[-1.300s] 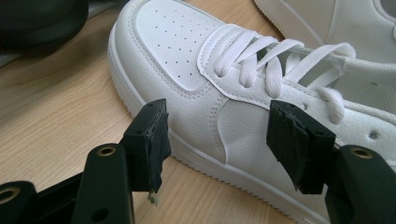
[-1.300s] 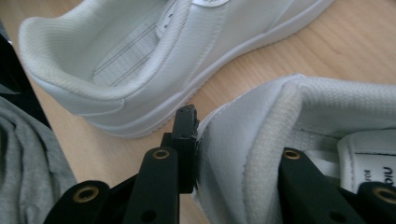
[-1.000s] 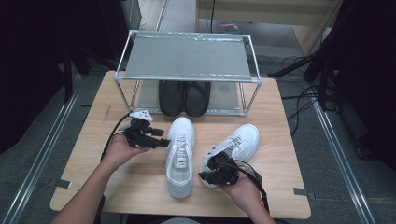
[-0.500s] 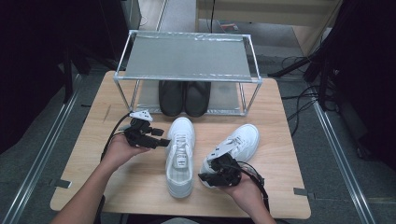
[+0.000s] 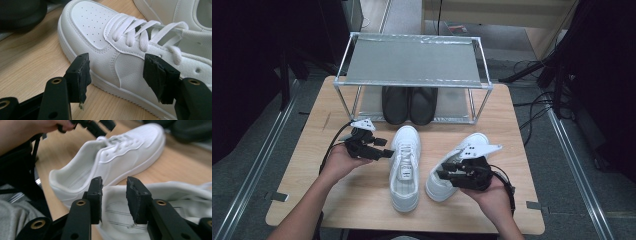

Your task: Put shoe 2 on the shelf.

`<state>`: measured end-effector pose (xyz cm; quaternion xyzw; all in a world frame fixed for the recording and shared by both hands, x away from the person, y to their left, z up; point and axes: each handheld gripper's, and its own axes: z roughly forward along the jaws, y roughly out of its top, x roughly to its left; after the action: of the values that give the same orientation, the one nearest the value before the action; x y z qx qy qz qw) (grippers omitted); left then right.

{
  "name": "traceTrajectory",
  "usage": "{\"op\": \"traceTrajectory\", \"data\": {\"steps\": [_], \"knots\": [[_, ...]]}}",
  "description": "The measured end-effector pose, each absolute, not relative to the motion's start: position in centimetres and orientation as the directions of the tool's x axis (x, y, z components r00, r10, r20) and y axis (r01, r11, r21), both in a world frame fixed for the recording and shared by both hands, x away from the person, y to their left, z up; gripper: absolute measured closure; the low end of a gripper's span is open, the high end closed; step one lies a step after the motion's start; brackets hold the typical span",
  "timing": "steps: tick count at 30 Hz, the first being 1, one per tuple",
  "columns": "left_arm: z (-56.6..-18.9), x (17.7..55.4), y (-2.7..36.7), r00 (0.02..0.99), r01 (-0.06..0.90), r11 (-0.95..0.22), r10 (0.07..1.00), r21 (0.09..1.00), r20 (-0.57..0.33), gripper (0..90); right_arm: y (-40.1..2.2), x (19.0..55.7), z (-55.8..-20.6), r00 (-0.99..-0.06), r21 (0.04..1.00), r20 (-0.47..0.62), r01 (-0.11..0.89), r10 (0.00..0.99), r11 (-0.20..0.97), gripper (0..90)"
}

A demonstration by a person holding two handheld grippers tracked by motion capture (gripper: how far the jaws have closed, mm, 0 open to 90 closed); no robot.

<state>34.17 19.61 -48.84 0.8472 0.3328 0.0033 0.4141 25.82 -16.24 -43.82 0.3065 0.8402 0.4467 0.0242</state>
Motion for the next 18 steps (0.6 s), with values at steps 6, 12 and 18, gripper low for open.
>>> {"op": "traceTrajectory", "data": {"steps": [6,12,18], "knots": [[-48.8,34.1,19.7,0.78,0.554,-0.437,0.57,0.709,-0.259,38.7,-18.5,26.6,-43.8,-0.78,0.795,0.189,0.478,0.597,0.374,69.1],[-49.0,34.2,19.6,0.781,0.555,-0.442,0.569,0.705,-0.258,38.8,-21.0,27.8,-44.6,-0.735,0.82,0.171,0.475,0.656,0.319,69.6],[-49.0,34.1,19.5,0.785,0.55,-0.451,0.566,0.703,-0.251,38.7,-22.9,28.6,-45.9,-0.686,0.829,0.101,0.458,0.72,0.321,67.8]]}}
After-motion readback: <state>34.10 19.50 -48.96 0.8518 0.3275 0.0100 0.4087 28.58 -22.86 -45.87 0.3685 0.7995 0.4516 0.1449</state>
